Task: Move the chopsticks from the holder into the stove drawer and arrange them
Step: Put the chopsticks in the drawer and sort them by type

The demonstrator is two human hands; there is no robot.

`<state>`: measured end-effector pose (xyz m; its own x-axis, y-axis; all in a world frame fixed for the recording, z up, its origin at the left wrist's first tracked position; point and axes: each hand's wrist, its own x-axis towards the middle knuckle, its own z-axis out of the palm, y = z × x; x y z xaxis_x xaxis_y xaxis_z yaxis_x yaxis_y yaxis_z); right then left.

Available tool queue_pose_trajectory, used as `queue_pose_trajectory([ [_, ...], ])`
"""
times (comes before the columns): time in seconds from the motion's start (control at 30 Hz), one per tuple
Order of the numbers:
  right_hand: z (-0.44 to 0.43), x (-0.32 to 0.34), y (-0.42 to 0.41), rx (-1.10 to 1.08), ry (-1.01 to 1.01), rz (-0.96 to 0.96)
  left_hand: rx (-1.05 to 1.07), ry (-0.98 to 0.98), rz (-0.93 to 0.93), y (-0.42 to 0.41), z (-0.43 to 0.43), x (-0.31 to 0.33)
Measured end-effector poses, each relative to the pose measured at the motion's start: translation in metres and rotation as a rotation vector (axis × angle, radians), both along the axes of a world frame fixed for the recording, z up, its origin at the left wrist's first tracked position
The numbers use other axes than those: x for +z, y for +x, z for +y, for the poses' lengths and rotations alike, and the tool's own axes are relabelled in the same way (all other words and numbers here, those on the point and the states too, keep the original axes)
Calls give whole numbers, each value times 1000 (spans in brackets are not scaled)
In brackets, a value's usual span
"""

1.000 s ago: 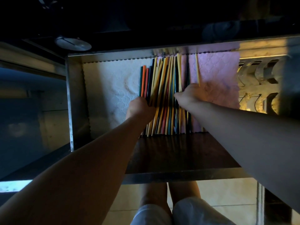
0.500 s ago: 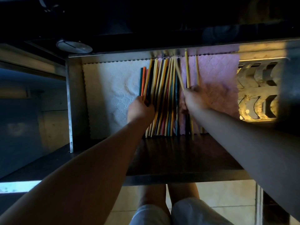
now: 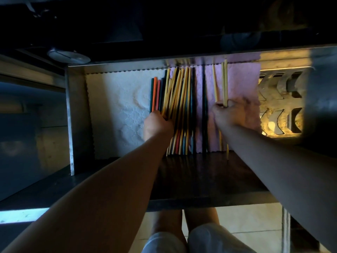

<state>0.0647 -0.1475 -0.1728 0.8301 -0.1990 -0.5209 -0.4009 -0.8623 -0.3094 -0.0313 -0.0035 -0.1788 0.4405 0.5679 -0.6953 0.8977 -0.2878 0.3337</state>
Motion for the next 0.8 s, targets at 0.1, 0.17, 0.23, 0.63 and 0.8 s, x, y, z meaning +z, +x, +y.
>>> queue_pose_trajectory([
  [0.1,2,4,0,90,-110,20,-10,-20,1,2,4,1],
  [0.17,1,11,1,157,-205,14,-10,-29,-8,1,6,2],
  [0.23,0,17,2,140,-210,1,6,-55,-24,-1,6,2],
  [0.63,9,20,6,-60,57,59,82,-9,-33,-6,14,15],
  [0.8,22,37,-6,-64,246,107,61,-1,-73,-8,11,11],
])
